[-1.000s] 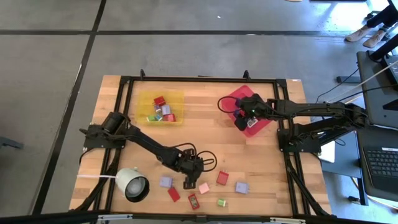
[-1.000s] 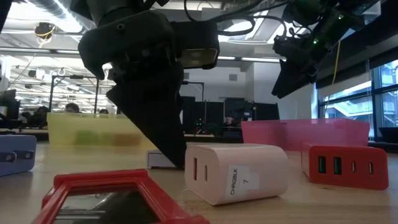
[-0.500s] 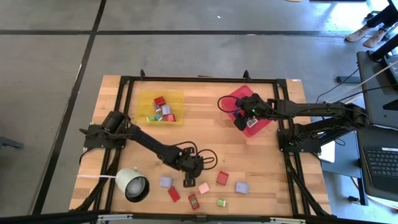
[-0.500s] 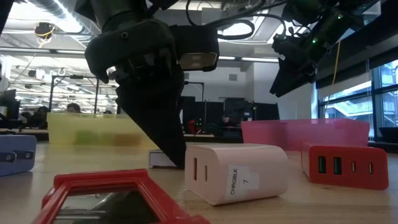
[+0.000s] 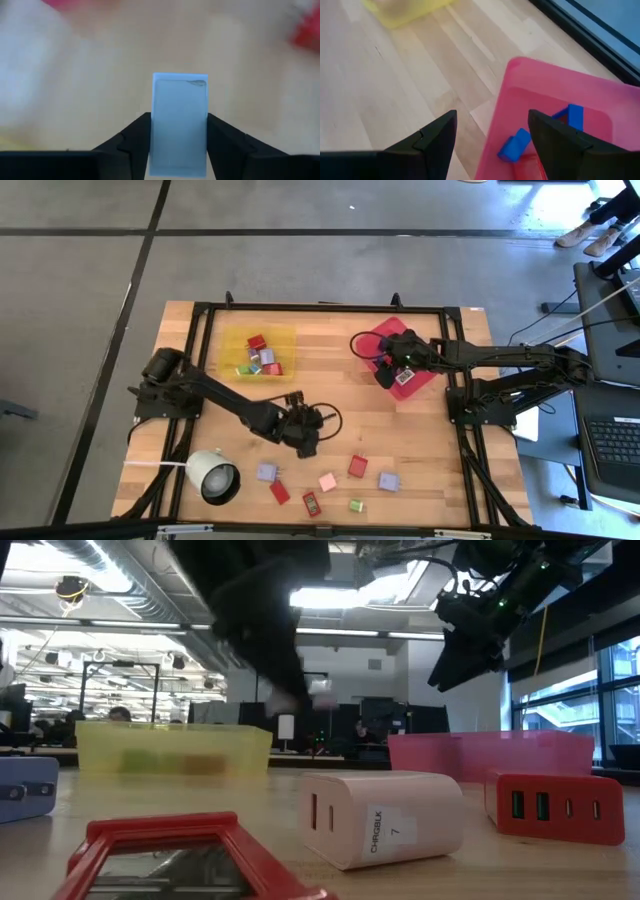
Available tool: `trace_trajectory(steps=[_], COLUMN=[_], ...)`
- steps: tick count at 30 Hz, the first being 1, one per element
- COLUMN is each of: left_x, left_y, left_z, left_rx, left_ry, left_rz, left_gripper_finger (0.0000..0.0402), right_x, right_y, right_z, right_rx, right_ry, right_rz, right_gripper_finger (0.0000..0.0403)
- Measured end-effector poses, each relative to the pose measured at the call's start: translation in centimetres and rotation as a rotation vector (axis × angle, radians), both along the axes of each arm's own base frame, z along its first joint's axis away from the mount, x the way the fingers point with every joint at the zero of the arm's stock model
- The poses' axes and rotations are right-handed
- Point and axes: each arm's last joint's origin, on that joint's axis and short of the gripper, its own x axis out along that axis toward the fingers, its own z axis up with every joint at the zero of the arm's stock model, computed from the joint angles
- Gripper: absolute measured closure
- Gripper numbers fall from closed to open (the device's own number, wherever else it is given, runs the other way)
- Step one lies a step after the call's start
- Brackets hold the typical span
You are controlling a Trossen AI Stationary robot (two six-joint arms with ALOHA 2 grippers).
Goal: Pick & Place Office items
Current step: Put the white digital clock into the pink bin
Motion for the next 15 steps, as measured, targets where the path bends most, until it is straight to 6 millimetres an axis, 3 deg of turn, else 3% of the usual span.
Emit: trace_trajectory(steps=[6, 15], left_x=[-0.7, -0.4], left_y=[1.1, 1.8], left_z=[3.3, 4.6], left_rx=[0.258, 0.437], left_ry=[-0.153, -0.232], left_rz=[0.123, 0.194], left_gripper_finger=[0.0243, 0.0244], right_x=[0.8, 2.5], right_y=[0.1, 0.9], right_z=[0.7, 3.1], right_rx=[0.139, 0.435], right_ry=[-0.176, -0.489], right_rz=[-0.055, 0.187], right_gripper_finger=[0.0154, 0.0154])
